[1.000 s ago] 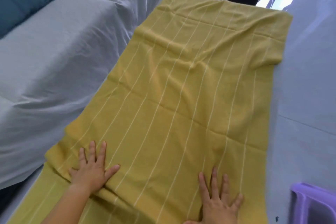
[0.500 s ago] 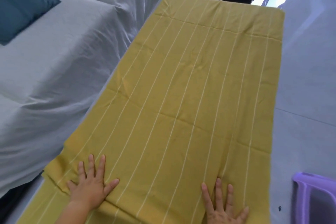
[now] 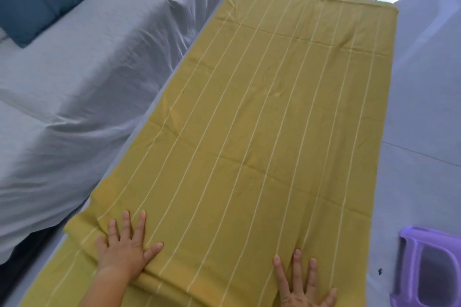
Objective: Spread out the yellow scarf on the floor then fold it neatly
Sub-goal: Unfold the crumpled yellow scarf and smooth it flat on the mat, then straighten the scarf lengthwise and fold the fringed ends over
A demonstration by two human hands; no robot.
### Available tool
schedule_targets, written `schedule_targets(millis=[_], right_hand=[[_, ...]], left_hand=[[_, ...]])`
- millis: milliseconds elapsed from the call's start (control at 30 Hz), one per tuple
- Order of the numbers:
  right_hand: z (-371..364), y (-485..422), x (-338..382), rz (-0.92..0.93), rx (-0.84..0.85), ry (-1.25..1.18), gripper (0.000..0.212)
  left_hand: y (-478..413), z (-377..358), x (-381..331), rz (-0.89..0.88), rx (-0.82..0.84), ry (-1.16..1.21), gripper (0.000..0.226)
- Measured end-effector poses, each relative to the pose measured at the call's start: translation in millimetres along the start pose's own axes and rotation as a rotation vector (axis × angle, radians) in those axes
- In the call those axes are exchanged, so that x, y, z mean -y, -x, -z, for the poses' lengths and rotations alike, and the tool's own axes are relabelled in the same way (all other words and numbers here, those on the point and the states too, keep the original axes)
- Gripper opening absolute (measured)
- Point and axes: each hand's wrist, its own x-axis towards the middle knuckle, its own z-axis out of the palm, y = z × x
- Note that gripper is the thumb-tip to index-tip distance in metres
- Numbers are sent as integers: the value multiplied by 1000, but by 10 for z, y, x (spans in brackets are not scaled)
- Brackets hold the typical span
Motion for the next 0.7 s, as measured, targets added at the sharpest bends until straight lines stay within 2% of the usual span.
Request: schedule_targets(millis=[67,100,167,200,300,400,500,600,700], right_hand=[[129,208,-85,-216,466,139,99],[187,369,-188,-274,621,287,108],[373,362,-238,-337,807,446,117],[431,245,-239,-303,846,521,118],[465,-217,-330,-333,781,638,112],[553,-315,-551,-434,840,700,112],[693,-110,-777,-405,845,728,113],[774,-37,-851,-318,814,727,126],[828,-138,-848,-299,808,623,117]], left_hand=[[43,97,-85,25,3,-39,93],[81,148,-142,24,-16,-34,93],[141,249,-312,-14,-117,33,93],[148,291,-419,-42,-172,84,94],[115,343,-729,-105,-197,204,102],[26,186,-796,-67,-134,252,110],[52,25,-664,0,-113,248,112],[191,24,-595,86,-35,238,115],[459,129,-767,57,-32,266,111]])
